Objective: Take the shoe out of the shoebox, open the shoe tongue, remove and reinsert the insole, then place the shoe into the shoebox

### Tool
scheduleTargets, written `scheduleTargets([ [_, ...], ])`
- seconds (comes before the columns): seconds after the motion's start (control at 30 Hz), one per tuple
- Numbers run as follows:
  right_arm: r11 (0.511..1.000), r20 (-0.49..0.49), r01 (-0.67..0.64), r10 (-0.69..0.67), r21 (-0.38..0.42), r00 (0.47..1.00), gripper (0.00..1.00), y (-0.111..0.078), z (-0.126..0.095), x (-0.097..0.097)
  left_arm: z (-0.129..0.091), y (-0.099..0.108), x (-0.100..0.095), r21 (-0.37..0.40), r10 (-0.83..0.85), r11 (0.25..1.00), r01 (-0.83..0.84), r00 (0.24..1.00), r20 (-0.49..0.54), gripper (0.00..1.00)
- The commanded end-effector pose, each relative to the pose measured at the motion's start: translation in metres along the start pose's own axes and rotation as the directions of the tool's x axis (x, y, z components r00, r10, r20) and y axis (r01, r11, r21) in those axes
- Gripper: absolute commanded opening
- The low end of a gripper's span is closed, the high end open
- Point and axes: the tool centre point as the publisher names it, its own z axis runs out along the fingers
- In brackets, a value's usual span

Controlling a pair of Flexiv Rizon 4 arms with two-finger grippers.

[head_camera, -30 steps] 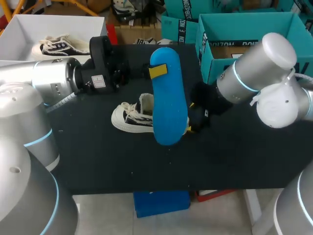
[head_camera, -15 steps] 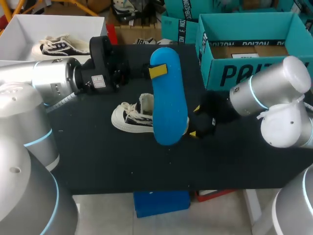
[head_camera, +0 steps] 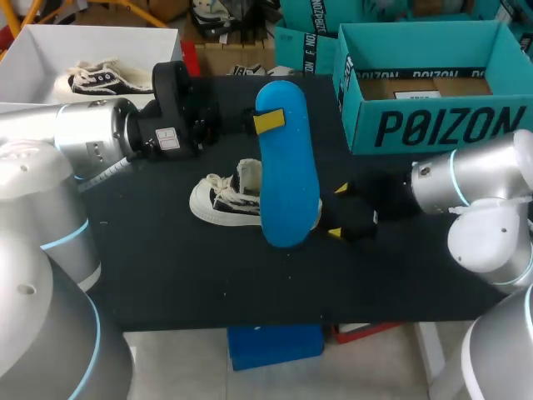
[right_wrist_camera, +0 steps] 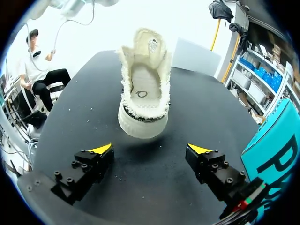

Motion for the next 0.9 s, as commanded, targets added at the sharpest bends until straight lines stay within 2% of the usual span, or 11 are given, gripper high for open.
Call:
scheduleTargets([
  [0.03,0.999,-0.015,-0.011,0.010,-0.037,1.000,1.00,-0.002,-0.004,-0.005,0.002,0.002,0.001,0.003,0.002,1.000,-0.002,1.000,0.005,0.00],
  [0.57,0.989,-0.053,-0.052,0.060,0.138,0.997,1.00,0.013,-0.024,-0.020,0.002,0.002,0.001,0.003,0.002,1.000,-0.002,1.000,0.005,0.00],
  [0.9,0.966,-0.064,-0.007,0.025,0.260,0.998,1.00,0.042,-0.029,-0.030,0.002,0.002,0.001,0.003,0.002,1.000,-0.002,1.000,0.005,0.00],
])
